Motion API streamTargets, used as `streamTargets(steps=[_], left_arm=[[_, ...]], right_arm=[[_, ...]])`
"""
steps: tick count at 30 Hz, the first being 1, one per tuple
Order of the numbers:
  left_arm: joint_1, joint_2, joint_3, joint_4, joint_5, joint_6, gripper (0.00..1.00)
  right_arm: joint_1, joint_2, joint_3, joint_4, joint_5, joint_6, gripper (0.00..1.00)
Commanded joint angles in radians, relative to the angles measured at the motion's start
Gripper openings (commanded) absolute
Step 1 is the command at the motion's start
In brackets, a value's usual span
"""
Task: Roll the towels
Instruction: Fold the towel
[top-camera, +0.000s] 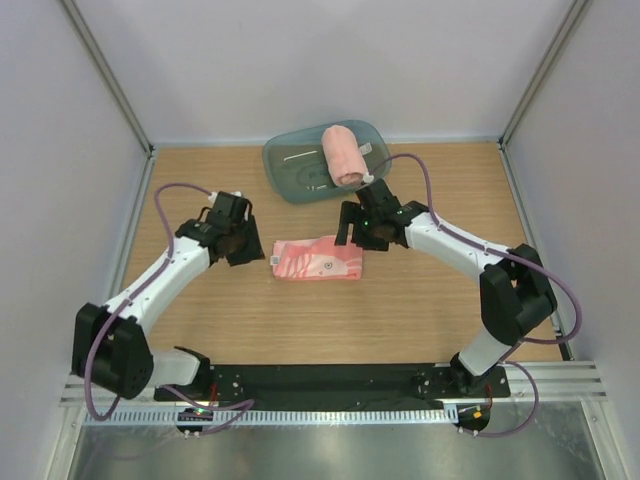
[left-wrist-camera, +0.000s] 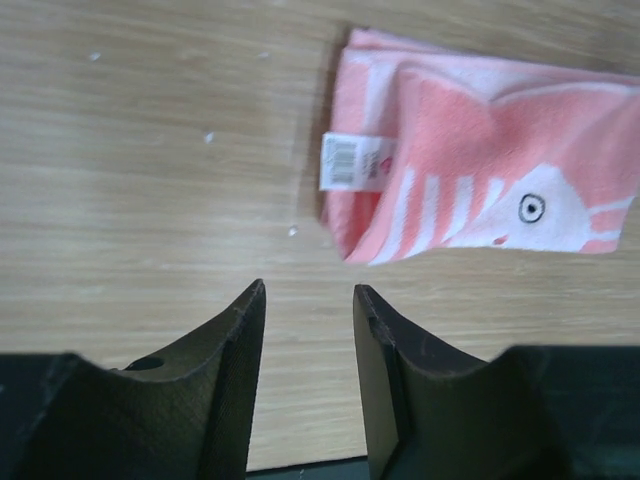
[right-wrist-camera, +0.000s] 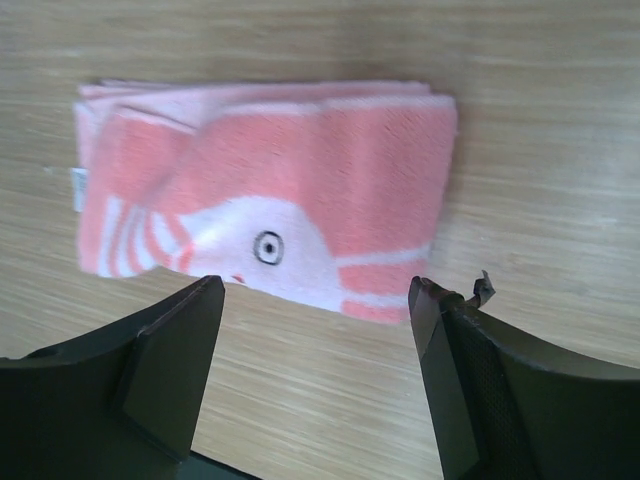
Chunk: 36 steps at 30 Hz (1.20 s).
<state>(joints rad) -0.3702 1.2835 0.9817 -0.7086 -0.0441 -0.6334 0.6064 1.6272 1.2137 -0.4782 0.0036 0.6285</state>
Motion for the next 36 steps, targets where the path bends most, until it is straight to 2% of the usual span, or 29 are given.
streamTargets(steps=[1, 9, 15, 20, 23, 24, 27, 36], left_arm=[[-0.019, 0.085, 0.066, 0.179, 0.039, -0.028, 0.43], [-0.029, 0.312, 0.135, 0.291, 0.093, 0.004, 0.43], [-0.045, 0.392, 0.167, 0.31, 0.089, 0.008, 0.42], [-0.049, 0.457, 0.178, 0.345, 0.145, 0.009, 0.4], [-0.059, 0.494, 0.193, 0.359, 0.154, 0.011, 0.3], [-0.061, 0.502, 0.201, 0.366, 0.153, 0.009, 0.19], [-0.061, 0.516, 0.204, 0.37, 0.135, 0.003, 0.0], [-0.061, 0.379, 0.144, 0.356, -0.08, -0.031, 0.0]], right_arm=[[-0.025, 0.0, -0.046, 0.035, -0.045, -0.026, 0.81], [-0.062, 0.057, -0.051, 0.01, -0.027, -0.062, 0.81], [-0.071, 0.08, -0.074, 0.038, -0.043, -0.069, 0.77], [-0.077, 0.089, -0.082, 0.047, -0.05, -0.073, 0.76], [-0.082, 0.092, -0.082, 0.044, -0.05, -0.075, 0.73], [-0.082, 0.092, -0.083, 0.043, -0.051, -0.075, 0.73], [-0.08, 0.1, -0.092, 0.05, -0.059, -0.072, 0.7], [-0.08, 0.117, -0.213, 0.122, -0.086, -0.044, 0.64]])
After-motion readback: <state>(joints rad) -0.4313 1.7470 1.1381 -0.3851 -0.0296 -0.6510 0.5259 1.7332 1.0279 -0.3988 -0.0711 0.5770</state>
